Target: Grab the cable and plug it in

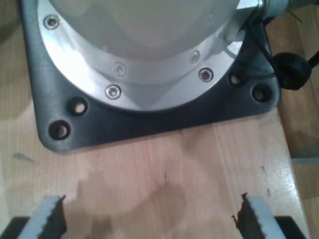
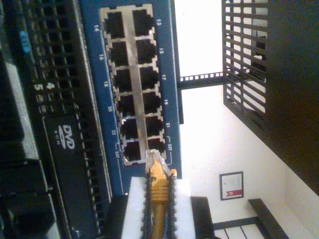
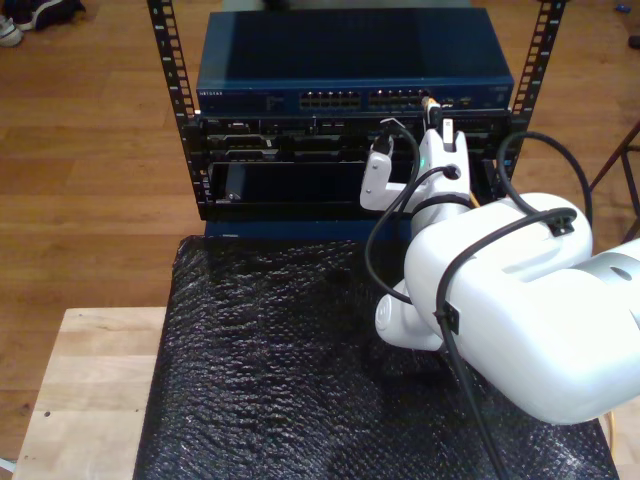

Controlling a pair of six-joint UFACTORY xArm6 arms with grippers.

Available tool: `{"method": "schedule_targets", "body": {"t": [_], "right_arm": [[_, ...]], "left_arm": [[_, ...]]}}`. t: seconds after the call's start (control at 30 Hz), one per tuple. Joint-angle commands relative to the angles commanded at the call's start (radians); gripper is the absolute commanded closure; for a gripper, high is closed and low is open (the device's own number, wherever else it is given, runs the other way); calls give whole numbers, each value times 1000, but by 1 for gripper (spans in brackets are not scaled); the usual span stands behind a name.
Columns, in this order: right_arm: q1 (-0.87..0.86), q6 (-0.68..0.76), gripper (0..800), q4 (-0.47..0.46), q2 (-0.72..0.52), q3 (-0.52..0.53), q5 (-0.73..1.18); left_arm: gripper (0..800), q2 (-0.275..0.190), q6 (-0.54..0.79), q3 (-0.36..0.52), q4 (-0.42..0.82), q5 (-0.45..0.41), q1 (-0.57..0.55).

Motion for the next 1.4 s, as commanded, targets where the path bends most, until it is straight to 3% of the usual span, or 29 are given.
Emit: {"method": "schedule_targets", "body": {"t": [1.4], "right_arm": [[-2, 0, 800, -2, 37, -55, 3]], "left_arm": [[0, 0, 0, 0, 0, 0, 0]]}}
